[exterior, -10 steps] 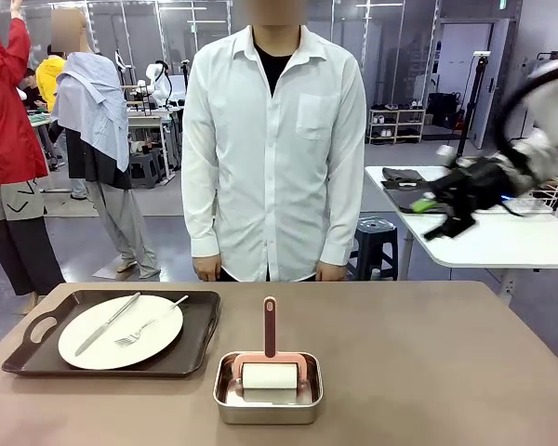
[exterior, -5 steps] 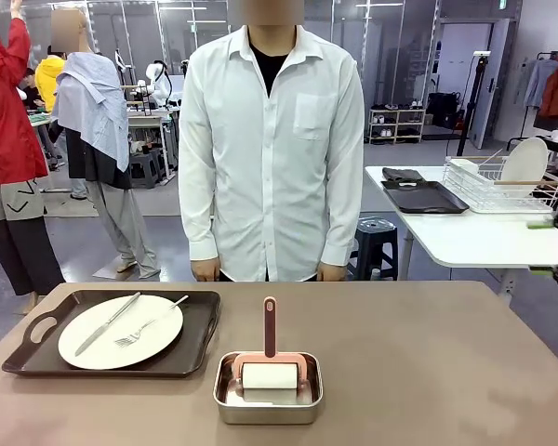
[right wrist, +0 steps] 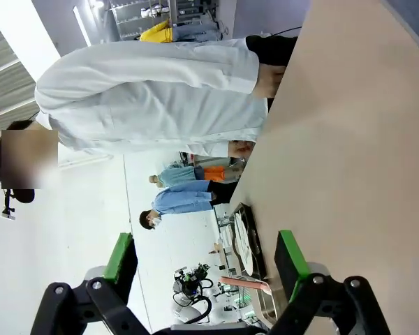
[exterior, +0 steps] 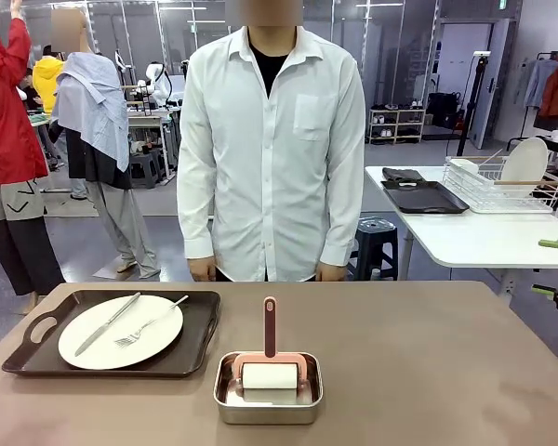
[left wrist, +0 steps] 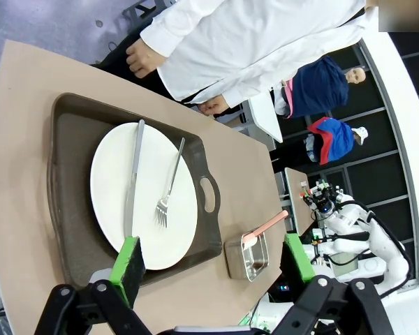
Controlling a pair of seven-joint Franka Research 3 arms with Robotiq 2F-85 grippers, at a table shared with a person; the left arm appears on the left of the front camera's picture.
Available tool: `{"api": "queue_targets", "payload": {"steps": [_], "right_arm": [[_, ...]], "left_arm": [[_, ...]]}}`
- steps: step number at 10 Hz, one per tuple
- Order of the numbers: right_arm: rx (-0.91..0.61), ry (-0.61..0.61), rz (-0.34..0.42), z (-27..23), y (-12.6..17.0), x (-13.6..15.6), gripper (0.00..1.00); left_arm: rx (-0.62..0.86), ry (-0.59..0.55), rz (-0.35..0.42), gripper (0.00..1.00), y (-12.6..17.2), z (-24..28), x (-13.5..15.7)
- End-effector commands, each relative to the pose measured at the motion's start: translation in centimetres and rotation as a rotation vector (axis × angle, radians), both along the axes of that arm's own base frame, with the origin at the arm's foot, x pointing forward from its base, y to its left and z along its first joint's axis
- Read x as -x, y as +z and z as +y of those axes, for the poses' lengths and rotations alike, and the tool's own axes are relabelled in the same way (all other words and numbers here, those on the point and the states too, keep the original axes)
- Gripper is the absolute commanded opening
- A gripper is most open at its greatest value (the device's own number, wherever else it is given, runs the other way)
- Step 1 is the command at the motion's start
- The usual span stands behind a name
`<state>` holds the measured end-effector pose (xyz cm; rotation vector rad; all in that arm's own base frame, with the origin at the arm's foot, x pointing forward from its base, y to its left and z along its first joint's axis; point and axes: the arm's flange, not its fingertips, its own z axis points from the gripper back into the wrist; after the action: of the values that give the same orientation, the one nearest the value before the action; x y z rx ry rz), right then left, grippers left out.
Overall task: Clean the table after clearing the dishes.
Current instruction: When the right (or left) Handle tray is removed, use the right hand (or left hand) to clean the right (or left) side of the table with the Lint Roller.
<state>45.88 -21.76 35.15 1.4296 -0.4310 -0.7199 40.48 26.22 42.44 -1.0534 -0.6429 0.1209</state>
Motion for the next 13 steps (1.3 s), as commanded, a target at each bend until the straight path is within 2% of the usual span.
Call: {"api": "queue_targets", "payload": {"steps": [1, 6, 7, 8, 11, 12, 13], "right_arm": [[-0.003, -0.001, 0.008, -0.7, -0.5, 0.4, 1.0], [-0.004, -0.012, 0.011, -0.6, -0.6, 0.3, 1.0], [0.034, -0.049, 0.069, -3.9, -1.3, -0.3, 1.0], [0.016, -0.054, 0.108, -7.8, -2.5, 0.6, 1.0], [0.002, -0.093, 0.093, -13.2, -3.2, 4.1, 1.0], [-0.027, -0.113, 0.064, -13.3, -3.1, 3.8, 1.0], [0.033, -0.101, 0.099, -12.9, -3.8, 4.4, 1.0]], "left_arm": [[0.005, -0.008, -0.013, 1.0, 0.2, 0.2, 0.3], [0.005, -0.008, -0.013, 1.0, 0.2, 0.2, 0.3], [0.005, -0.008, -0.013, 1.0, 0.2, 0.2, 0.3], [0.005, -0.008, -0.013, 1.0, 0.2, 0.2, 0.3], [0.005, -0.008, -0.013, 1.0, 0.2, 0.2, 0.3], [0.005, -0.008, -0.013, 1.0, 0.2, 0.2, 0.3], [0.005, -0.008, -0.013, 1.0, 0.2, 0.2, 0.3]]}}
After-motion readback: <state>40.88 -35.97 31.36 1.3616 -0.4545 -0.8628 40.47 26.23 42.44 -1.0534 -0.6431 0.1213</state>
